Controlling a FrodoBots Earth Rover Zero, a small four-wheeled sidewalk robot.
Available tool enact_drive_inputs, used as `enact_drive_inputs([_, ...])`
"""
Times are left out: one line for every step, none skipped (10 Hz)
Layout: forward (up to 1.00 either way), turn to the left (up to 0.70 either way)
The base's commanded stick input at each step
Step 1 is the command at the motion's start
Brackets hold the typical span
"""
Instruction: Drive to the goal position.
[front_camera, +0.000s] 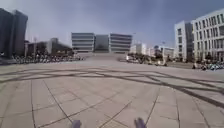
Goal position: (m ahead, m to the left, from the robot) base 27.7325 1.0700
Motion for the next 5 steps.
enact_drive_inputs([1.00, 0.00])
enact_drive_inputs([1.00, 0.00])
enact_drive_inputs([1.00, 0.00])
enact_drive_inputs([0.61, 0.00])
enact_drive_inputs([0.15, 0.00])
